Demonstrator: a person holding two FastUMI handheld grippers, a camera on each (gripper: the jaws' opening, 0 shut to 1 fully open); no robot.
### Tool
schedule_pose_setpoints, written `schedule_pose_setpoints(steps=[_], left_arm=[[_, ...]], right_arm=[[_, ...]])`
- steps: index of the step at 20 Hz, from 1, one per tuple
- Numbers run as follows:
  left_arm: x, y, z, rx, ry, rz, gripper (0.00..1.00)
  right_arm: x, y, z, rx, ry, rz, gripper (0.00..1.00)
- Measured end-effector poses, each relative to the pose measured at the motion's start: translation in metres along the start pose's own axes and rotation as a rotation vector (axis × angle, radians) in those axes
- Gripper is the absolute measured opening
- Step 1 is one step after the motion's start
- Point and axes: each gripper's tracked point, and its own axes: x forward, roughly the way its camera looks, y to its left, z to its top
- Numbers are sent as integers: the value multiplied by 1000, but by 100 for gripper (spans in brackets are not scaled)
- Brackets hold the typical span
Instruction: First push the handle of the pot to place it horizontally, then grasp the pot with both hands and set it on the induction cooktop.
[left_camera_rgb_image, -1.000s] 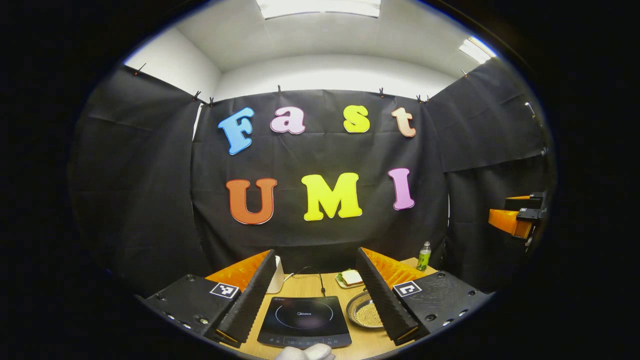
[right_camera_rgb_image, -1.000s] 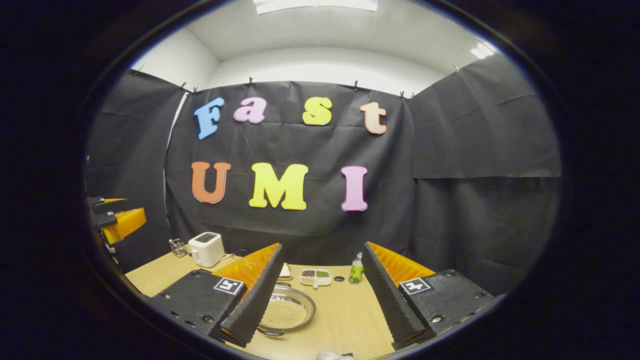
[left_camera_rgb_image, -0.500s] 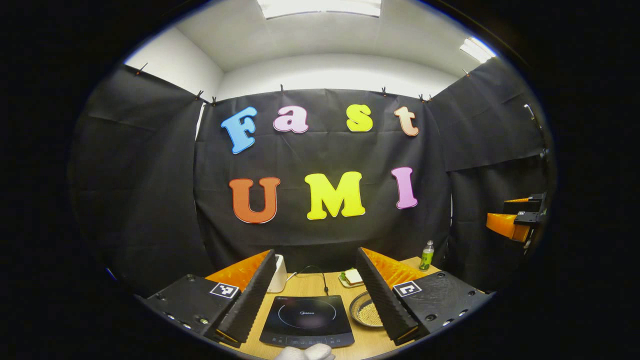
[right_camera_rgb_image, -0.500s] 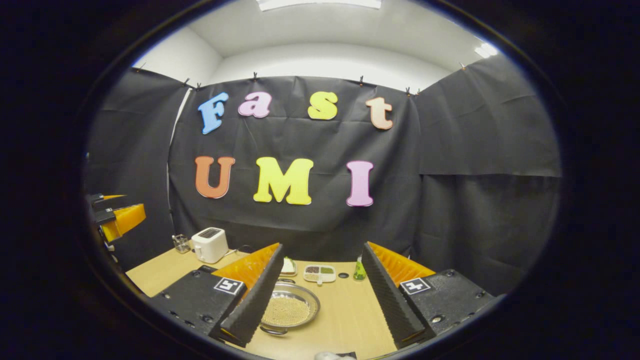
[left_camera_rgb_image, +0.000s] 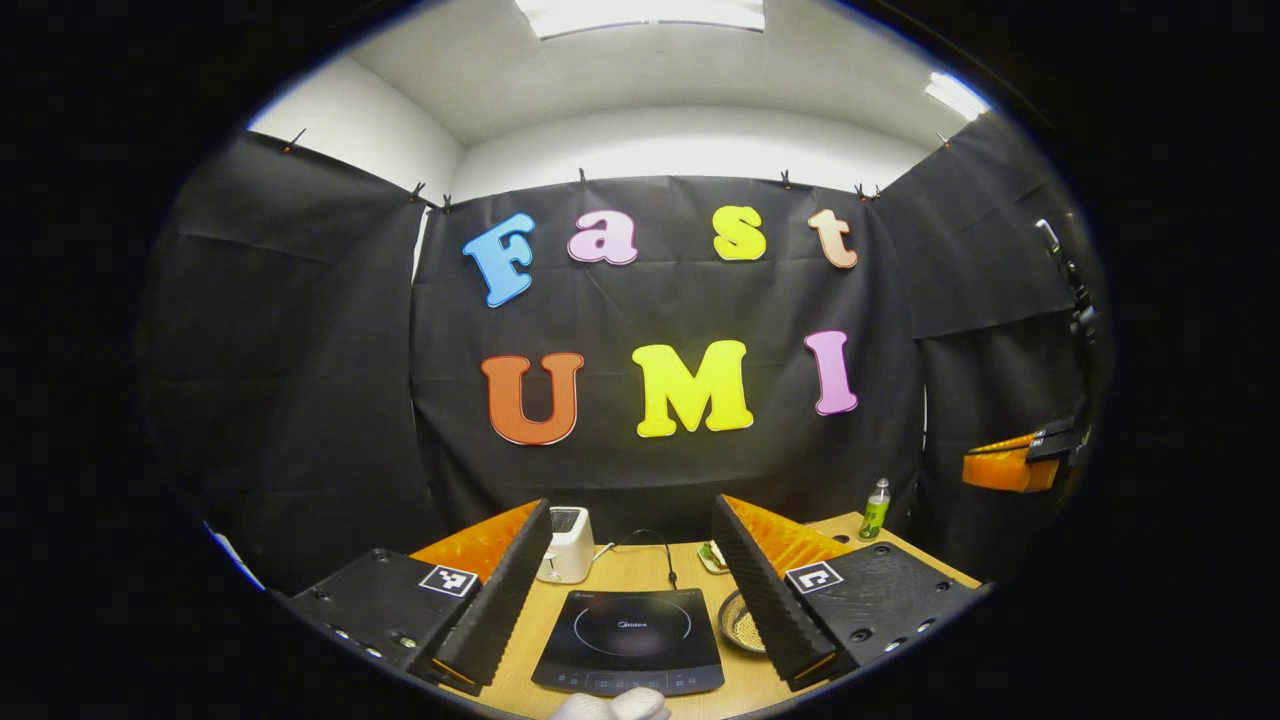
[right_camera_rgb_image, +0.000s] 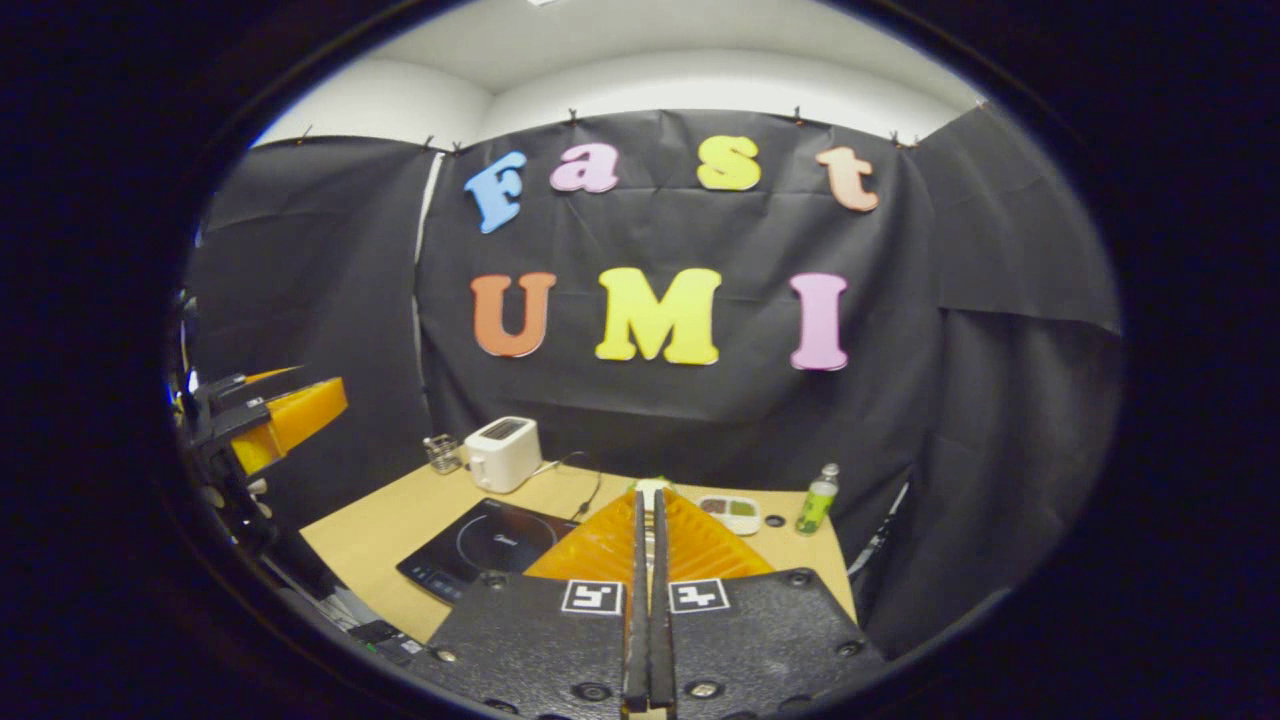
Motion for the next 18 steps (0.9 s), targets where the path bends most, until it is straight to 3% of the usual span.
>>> schedule_pose_setpoints(steps=[7,18], left_arm=[[2,15,-5,-8,-7,54,96],[10,26,-20,-5,30,103,96]], right_arm=[[49,39,-79,-1,224,147,3],[101,73,-254,33,604,246,4]])
